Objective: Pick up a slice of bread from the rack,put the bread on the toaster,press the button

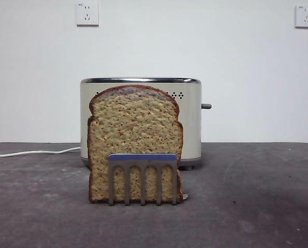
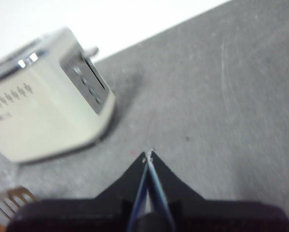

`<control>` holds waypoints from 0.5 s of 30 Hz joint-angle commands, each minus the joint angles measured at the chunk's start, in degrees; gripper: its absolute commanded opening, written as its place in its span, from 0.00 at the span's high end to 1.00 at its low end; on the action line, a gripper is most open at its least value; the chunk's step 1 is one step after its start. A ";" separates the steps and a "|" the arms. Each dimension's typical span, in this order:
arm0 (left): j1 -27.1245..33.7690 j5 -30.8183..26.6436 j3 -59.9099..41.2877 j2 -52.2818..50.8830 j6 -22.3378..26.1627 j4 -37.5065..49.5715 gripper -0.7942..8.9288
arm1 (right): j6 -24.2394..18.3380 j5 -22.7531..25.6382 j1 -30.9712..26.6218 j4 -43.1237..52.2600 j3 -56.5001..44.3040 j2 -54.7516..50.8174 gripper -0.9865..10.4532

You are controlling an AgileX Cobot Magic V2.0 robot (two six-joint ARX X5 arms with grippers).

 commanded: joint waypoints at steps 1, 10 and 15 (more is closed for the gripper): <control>0.20 0.57 3.21 0.04 -2.10 0.15 0.93 | 1.42 -0.04 0.04 0.81 3.48 1.09 0.92; 0.20 6.23 16.48 5.29 -3.02 -3.34 0.93 | -1.11 -6.47 0.11 -0.02 17.29 14.03 0.92; 0.20 12.02 25.73 11.52 2.21 -9.44 0.93 | -6.75 -12.55 0.13 -6.47 28.96 23.39 0.92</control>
